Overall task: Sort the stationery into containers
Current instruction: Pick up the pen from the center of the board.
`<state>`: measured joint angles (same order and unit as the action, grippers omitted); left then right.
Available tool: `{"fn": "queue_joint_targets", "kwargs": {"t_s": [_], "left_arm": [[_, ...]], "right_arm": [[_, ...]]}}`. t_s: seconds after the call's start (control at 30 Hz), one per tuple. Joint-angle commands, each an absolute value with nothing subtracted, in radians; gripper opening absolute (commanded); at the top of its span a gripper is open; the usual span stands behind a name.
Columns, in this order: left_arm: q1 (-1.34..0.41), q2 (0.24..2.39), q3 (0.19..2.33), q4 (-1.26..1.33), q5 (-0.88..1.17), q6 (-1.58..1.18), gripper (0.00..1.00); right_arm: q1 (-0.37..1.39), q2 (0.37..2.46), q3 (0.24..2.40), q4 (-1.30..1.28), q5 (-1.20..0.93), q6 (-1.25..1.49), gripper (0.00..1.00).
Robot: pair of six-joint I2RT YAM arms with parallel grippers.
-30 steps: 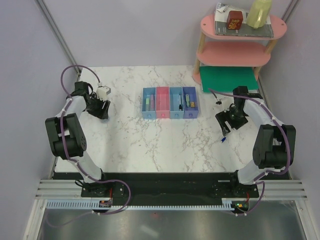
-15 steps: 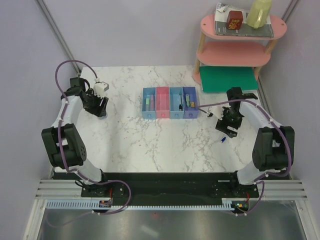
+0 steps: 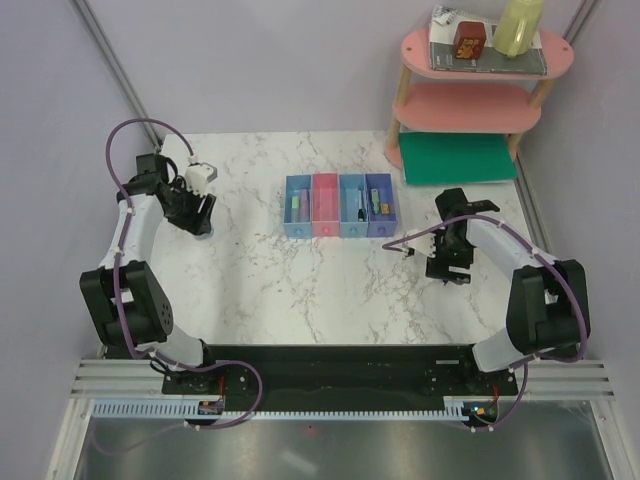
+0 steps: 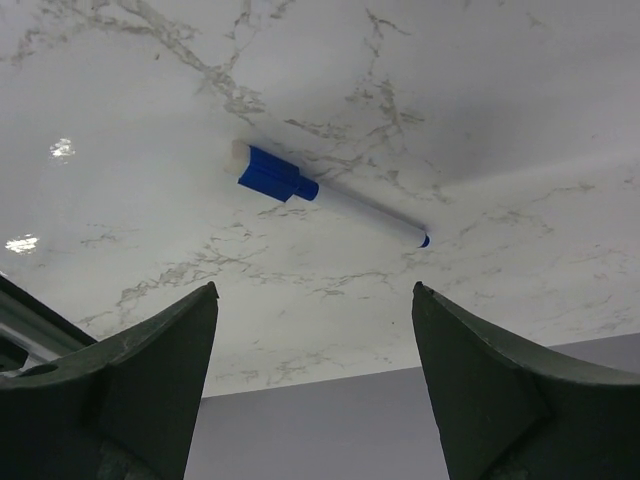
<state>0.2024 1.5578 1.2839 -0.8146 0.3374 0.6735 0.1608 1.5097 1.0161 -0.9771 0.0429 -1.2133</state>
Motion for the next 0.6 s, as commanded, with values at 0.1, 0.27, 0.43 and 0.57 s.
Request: {"fn": "queue_joint_targets", "kwargs": {"t_s": [0.1, 0.27, 0.43, 0.57], "left_arm": [[0.195, 1.505, 1.310, -0.821, 0.356, 0.676, 0.02], [0.195, 1.502, 1.293, -0.822, 0.357, 0.683, 0.02], [0.193, 1.497, 1.310, -0.825, 0.354, 0.681, 0.02], [0.172, 1.482, 1.344, -0.844, 0.357, 0.681, 0.02]], "right_arm": [[0.146, 1.629, 1.196, -0.966, 0.003, -0.829, 0.87], [0.086, 1.684, 1.338, -1.106, -0.181, -0.499, 0.87], [0.061, 1.709, 1.299, -1.140, -0.173, -0.407, 0.87], [0.018, 1.752, 1.282, -1.187, -0.196, -0.379, 0.87]]}}
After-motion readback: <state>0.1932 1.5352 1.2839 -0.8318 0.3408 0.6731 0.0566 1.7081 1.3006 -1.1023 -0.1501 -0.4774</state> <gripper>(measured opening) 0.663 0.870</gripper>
